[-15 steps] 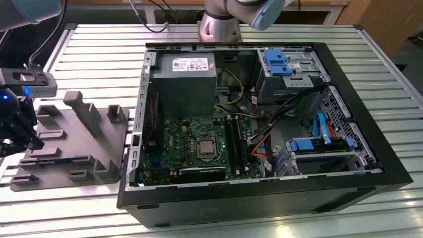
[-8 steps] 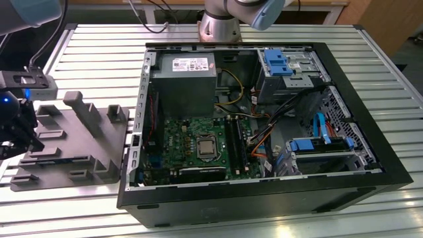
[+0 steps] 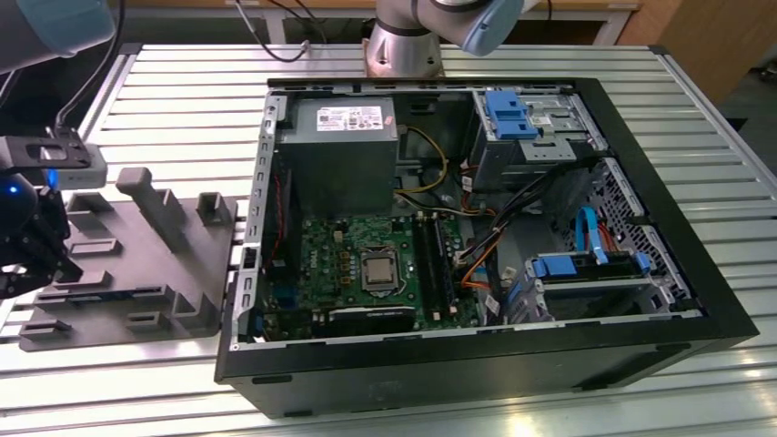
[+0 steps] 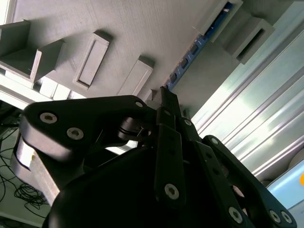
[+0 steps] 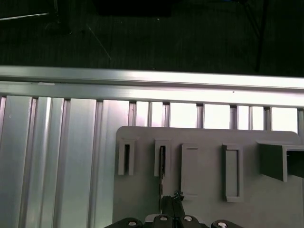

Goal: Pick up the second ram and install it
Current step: 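Pick up the second ram and move it above second insertion slot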

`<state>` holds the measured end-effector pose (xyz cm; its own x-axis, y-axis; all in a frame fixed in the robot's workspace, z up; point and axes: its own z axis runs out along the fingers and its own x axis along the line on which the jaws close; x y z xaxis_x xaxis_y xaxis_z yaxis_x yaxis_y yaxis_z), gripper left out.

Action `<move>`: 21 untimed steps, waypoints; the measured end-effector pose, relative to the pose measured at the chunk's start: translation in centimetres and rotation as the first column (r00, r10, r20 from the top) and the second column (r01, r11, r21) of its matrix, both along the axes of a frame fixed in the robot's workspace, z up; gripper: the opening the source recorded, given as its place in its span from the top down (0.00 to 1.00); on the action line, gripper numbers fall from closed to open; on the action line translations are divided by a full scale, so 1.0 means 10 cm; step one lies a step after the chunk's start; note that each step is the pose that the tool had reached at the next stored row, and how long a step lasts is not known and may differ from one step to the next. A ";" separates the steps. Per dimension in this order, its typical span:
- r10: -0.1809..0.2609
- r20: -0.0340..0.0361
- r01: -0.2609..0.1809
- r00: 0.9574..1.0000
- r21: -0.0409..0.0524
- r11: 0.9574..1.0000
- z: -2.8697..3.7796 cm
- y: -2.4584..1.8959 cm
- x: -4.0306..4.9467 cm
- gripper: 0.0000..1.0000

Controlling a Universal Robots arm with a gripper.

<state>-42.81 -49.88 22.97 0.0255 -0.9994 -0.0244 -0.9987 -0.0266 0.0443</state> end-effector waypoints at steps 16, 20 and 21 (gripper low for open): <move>0.000 0.000 0.000 1.000 0.000 1.000 -0.073 -0.030 0.024 0.89; 0.000 0.000 0.000 1.000 0.000 1.000 -0.085 -0.032 0.042 0.89; 0.000 0.000 0.000 1.000 0.000 1.000 -0.087 -0.034 0.046 0.89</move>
<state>-42.35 -50.22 22.10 0.0255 -0.9994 -0.0245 -0.9987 -0.0265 0.0442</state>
